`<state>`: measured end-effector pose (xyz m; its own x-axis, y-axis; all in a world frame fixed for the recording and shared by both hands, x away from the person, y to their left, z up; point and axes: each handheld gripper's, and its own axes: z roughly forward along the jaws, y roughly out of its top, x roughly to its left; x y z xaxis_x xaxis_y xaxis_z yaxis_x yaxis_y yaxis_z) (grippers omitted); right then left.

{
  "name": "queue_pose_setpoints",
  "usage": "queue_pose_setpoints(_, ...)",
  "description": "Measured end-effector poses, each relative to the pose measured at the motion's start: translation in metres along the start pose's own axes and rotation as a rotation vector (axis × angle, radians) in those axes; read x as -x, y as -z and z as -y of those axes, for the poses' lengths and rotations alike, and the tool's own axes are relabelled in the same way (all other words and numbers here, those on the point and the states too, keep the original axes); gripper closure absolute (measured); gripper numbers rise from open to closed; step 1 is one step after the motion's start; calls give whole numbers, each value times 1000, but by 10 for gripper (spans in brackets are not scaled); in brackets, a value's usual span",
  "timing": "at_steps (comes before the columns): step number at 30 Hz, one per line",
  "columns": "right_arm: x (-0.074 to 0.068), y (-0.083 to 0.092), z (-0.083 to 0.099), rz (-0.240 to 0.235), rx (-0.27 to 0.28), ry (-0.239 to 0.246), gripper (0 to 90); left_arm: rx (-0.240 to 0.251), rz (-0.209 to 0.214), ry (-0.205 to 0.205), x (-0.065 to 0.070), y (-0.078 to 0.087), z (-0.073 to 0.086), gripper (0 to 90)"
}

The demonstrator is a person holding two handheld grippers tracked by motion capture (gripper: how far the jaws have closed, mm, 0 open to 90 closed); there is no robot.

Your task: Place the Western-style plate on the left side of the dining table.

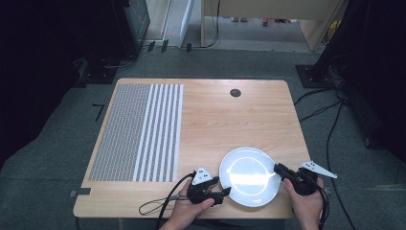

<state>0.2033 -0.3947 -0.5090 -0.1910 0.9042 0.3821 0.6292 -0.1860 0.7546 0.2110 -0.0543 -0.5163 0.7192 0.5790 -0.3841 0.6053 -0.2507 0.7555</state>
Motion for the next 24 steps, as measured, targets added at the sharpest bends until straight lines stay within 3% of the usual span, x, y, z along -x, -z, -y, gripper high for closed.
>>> queue_pose_setpoints(6, -1, 0, 0, -2, 0, 0, 770, -6, -17, -26, 2, 0, 0, 385)
queue_pose_setpoints(16, -1, -2, 1, -39, -9, -27, 770, 9, -31, -12, -2, 5, -2, 387)
queue_pose_setpoints(24, 0, -2, 2, -43, -8, -35, 769, 20, -37, -13, -5, 11, -4, 389)
